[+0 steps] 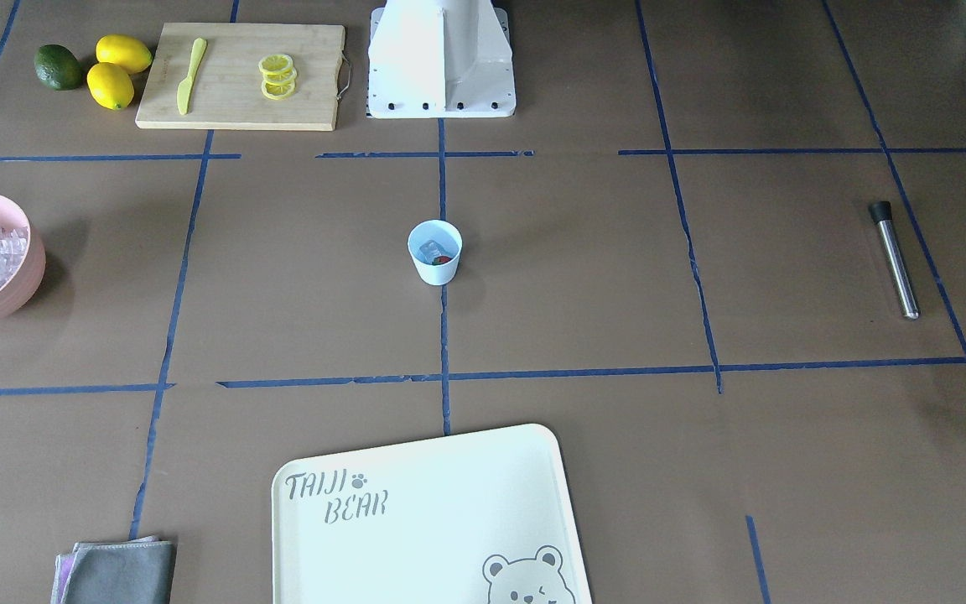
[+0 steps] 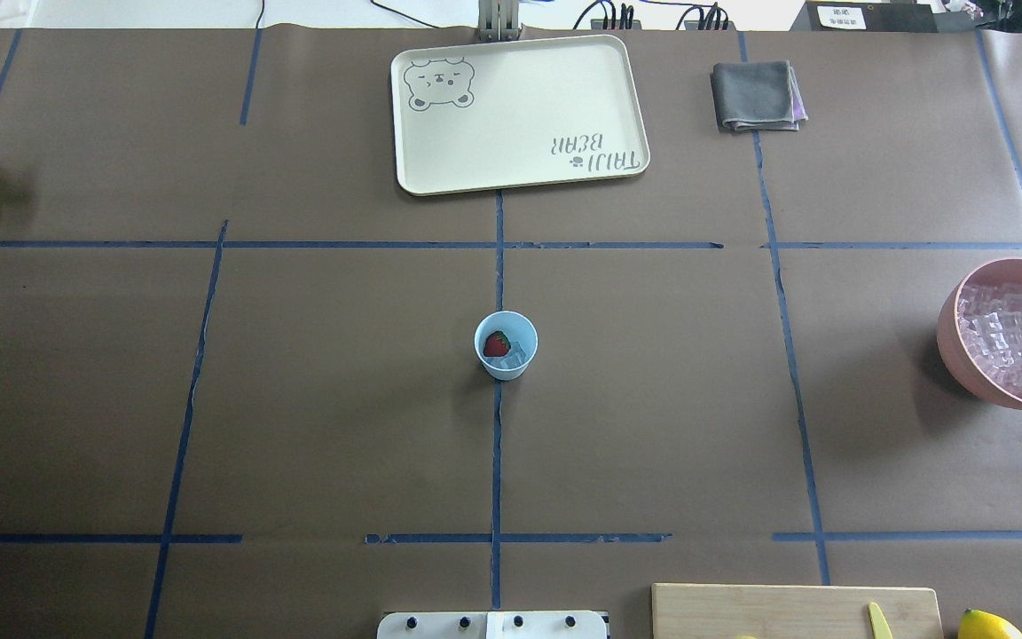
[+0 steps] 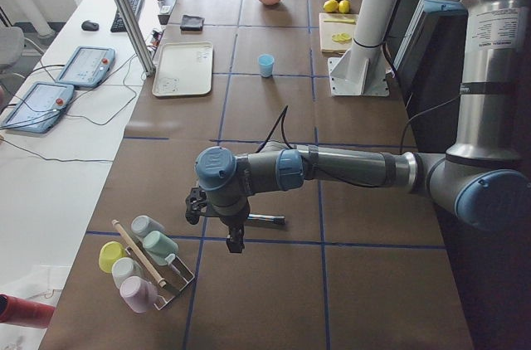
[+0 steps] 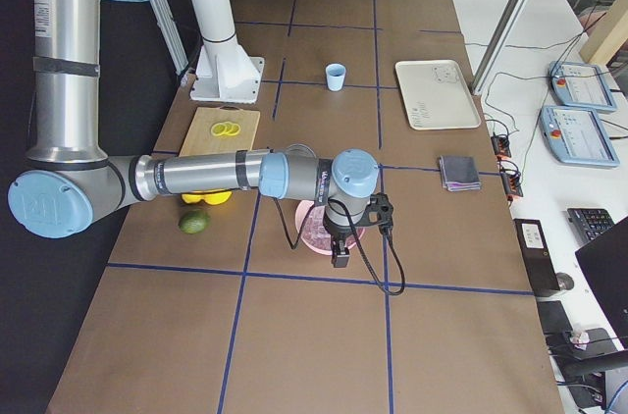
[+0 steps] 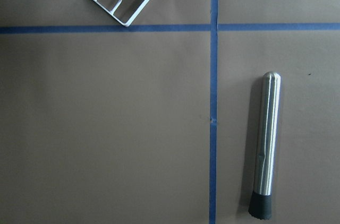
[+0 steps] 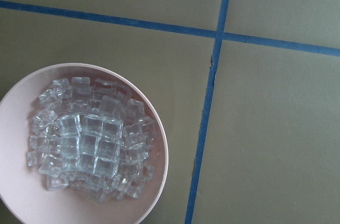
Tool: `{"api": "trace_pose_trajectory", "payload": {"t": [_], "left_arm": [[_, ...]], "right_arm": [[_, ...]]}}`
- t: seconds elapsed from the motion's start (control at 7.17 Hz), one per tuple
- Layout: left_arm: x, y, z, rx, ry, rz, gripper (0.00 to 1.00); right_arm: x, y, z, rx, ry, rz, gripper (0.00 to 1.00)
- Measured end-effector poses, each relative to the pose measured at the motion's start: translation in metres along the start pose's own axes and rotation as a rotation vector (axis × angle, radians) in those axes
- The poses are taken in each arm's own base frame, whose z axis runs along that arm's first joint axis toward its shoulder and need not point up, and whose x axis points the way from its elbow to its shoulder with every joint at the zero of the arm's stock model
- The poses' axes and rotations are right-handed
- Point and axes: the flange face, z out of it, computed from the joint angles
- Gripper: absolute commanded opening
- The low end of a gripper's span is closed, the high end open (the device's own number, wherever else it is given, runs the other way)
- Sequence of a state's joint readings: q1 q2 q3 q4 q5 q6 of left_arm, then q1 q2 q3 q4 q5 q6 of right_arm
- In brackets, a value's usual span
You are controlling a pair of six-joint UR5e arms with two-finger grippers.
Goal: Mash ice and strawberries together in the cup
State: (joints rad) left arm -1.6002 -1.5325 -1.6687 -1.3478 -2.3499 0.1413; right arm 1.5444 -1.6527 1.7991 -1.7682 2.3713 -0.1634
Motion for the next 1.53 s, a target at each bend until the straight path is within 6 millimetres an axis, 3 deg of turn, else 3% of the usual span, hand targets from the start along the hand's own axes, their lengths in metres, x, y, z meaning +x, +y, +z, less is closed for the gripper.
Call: {"api": "trace_pose_trajectory", "payload": {"t": [0.28,0.98,1.53], "left_arm": [[-0.001,0.009,0.005,0.004,0.022,0.009,1.00],[0.005,0.009,0.003,0.063,0.046,0.058,1.00],[0.012,0.034,-0.001,0.070,0.050,0.072,1.00]], "right_arm": [[-0.003,0.000,-0.002,0.005,-0.002,-0.010,1.00],[-0.006,0.000,0.000,0.002,-0.006,-0.019,1.00],[-0.002,0.001,-0.001,-0.005,0.046,-0.027,1.00]]}}
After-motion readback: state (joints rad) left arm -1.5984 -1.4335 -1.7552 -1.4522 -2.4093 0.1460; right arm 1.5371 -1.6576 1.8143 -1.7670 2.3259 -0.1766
